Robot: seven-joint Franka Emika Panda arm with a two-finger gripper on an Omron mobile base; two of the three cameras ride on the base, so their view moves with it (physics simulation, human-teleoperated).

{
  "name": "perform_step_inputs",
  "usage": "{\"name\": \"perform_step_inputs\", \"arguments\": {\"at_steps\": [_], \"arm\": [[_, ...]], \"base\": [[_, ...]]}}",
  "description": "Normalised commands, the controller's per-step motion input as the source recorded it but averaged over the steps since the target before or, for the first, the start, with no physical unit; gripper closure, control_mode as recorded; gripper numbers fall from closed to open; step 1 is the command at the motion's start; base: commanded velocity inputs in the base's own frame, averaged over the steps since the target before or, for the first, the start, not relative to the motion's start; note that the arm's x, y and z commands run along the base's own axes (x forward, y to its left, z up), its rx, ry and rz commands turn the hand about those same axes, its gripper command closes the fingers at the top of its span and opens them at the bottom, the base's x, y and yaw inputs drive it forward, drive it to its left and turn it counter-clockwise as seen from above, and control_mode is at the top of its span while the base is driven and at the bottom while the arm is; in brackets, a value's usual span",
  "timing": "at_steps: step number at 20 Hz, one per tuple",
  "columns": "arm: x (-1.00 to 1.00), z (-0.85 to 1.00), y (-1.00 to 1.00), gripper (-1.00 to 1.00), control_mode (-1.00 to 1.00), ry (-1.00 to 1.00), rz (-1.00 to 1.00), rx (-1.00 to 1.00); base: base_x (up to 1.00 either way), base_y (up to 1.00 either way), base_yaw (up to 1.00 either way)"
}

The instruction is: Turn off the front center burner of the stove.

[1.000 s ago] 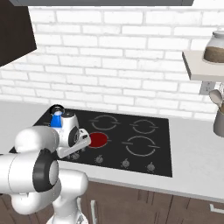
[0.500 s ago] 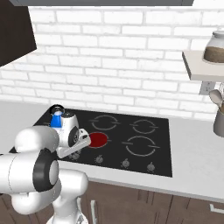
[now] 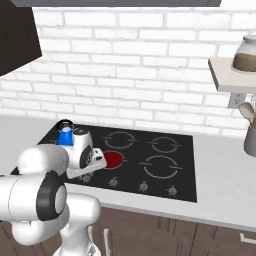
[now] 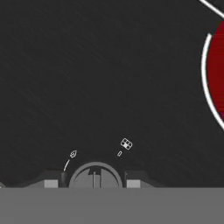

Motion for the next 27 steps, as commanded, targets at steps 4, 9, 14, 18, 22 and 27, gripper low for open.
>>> {"name": "perform_step_inputs", "arguments": {"at_steps": [4,9,14,18,22,27], "arm": [[-0.03,0.00,-0.14,1.00,-1.00,0.00,-0.36,0.14],[-0.10,0.00,-0.17,1.00,-1.00,0.00,-0.42,0.16],[-0.14,0.00,-0.19,1.00,-1.00,0.00,-0.47,0.17],[-0.21,0.00,-0.21,1.00,-1.00,0.00,-0.52,0.17],[-0.23,0.00,-0.06,1.00,-1.00,0.00,-0.34,0.09],[0.00,0.00,0.00,1.00,-1.00,0.00,0.00,0.00]], "base": [[0.00,0.00,0.00],[0.00,0.00,0.00],[0.00,0.00,0.00],[0.00,0.00,0.00],[0.00,0.00,0.00],[0.00,0.00,0.00]]}}
